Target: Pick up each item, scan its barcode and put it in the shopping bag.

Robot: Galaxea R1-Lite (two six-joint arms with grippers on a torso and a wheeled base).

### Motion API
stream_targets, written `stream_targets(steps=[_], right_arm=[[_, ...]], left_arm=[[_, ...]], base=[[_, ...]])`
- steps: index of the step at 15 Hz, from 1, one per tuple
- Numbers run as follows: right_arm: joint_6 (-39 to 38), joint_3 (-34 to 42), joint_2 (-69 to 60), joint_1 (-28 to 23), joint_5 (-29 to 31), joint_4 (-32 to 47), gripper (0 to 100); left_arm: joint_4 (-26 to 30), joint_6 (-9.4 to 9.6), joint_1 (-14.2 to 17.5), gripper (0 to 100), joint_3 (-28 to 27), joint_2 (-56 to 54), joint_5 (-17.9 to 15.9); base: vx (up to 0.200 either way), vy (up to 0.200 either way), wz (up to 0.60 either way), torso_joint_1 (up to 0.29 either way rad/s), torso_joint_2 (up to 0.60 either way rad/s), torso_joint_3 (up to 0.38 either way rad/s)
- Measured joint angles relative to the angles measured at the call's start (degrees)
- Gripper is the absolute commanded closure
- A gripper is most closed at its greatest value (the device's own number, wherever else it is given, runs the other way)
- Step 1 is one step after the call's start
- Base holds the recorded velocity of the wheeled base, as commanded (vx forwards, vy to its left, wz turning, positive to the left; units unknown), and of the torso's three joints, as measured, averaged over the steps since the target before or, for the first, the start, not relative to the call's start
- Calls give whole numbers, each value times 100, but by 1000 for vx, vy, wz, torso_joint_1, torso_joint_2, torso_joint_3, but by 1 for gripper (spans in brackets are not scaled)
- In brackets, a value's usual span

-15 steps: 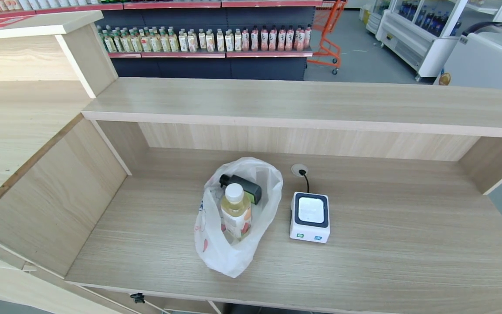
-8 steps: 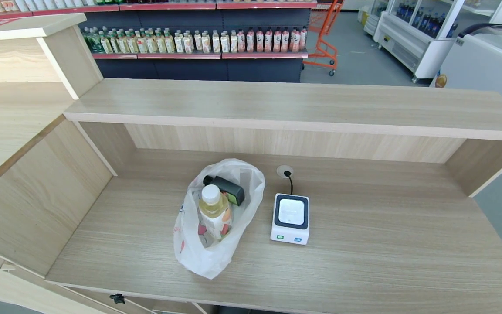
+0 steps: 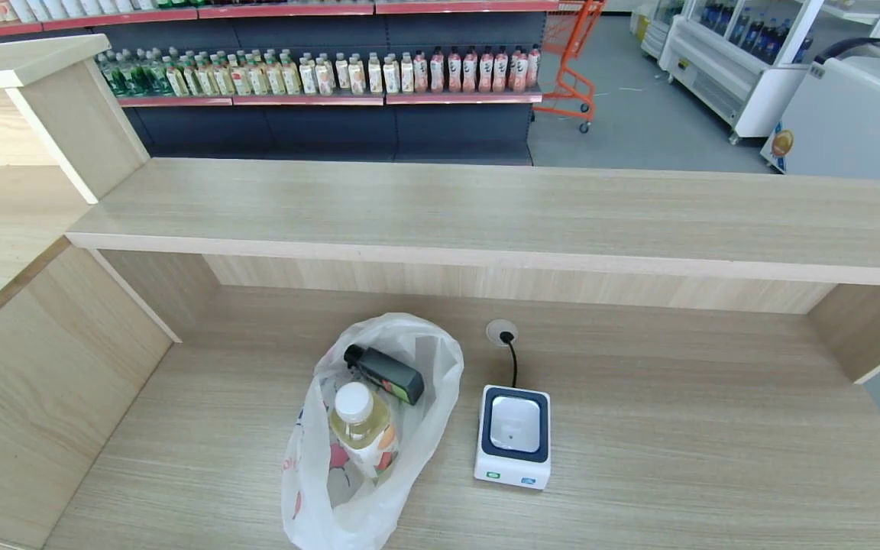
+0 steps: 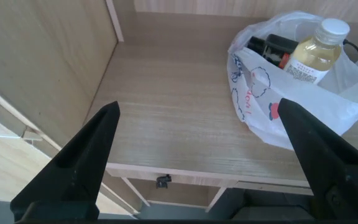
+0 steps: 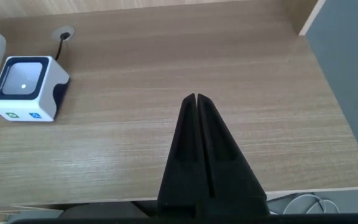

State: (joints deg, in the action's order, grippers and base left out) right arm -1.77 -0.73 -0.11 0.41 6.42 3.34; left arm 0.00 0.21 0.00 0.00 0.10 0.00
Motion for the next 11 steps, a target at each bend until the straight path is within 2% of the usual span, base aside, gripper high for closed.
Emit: stream_targets(steps=[11], right_arm=[[7,2,0,0,-2,0,100]], left_arm=[[0,-2,0,0,0,0,0]], base=[[0,0,0,0,0,0]])
